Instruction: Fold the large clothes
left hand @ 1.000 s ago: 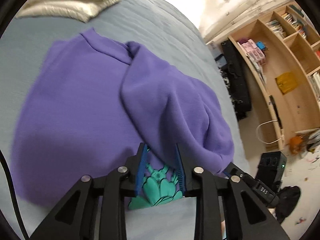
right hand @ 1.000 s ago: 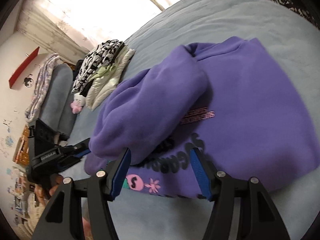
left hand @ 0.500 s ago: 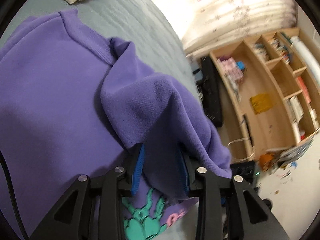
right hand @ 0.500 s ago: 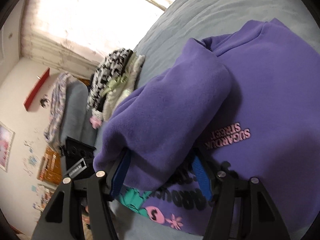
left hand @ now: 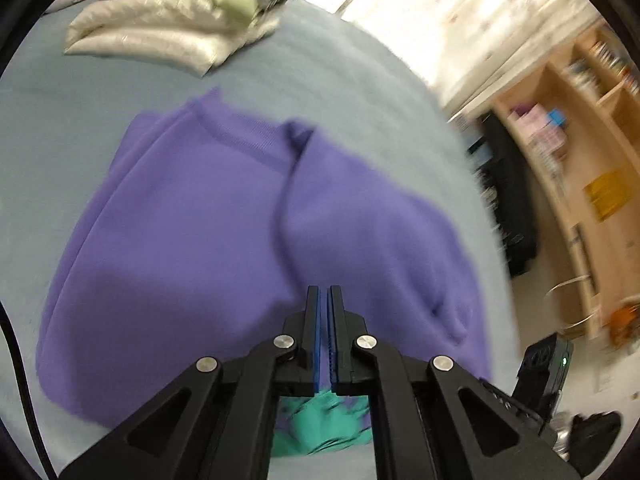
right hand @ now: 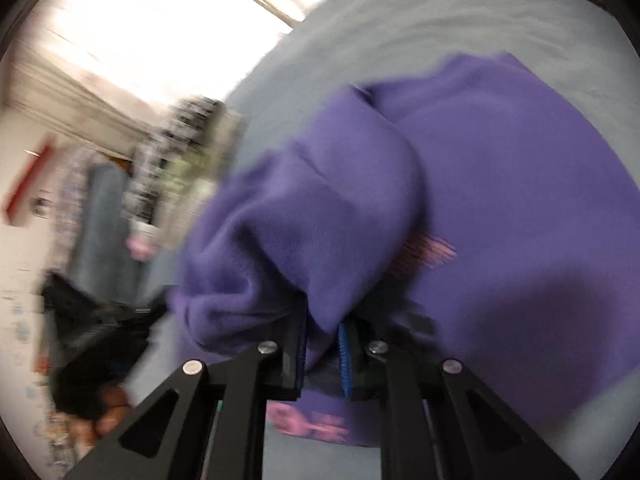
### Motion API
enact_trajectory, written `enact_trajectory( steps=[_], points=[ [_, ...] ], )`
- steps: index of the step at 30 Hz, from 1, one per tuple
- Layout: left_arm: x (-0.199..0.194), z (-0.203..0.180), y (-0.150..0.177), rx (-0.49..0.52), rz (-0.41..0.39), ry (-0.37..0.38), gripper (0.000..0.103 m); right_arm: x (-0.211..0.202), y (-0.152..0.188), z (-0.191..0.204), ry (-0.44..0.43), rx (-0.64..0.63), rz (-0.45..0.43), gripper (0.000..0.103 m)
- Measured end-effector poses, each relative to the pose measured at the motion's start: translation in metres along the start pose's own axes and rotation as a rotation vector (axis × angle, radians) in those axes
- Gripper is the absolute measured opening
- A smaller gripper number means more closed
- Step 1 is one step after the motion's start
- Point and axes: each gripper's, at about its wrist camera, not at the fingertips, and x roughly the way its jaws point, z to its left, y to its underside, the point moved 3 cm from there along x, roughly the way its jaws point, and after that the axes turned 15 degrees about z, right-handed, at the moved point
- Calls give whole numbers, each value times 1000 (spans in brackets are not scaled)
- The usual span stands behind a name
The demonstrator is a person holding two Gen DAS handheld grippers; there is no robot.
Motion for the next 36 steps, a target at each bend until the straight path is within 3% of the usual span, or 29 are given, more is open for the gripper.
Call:
enact_trajectory(
  steps=[2, 5, 8, 9, 12, 17, 22, 25, 26, 27, 28, 32, 36],
  points=[
    [13, 13, 6, -26, 56, 19, 1, 12, 3, -15, -43, 51, 15, 11],
    [23, 19, 12, -60, 97, 127, 2, 5, 5, -11, -46, 45, 12, 16],
    [26, 19, 8, -53, 96, 239, 16, -5, 12, -1, 41, -11, 12, 20],
    [28, 19, 8, -46, 94, 259, 24, -8, 15, 2, 65, -25, 3, 21],
    [33, 18, 6, -26, 78, 293, 37, -22, 24, 13, 120, -83, -58, 22],
    [47, 13, -1, -20, 72, 417, 55, -45, 26, 30, 153, -139, -196, 22],
    [64, 0, -17, 2, 74, 458, 65, -53, 12, 51, 125, -201, -256, 22],
    [64, -3, -21, 8, 65, 477, 63, -45, -1, 65, 119, -234, -237, 22],
    [64, -6, -22, 12, 58, 466, 43, -42, -5, 69, 124, -248, -233, 22],
    [61, -5, -20, 19, 59, 439, 10, -40, -6, 71, 127, -258, -234, 22],
    [59, -3, -19, 22, 66, 386, 5, -38, -9, 74, 128, -268, -234, 22],
    [49, -7, -12, 20, 53, 166, 4, -26, -15, 84, 128, -300, -225, 22],
    [55, -2, 1, 26, 93, 47, 4, -1, -14, 81, 180, -323, -171, 22]
  ],
)
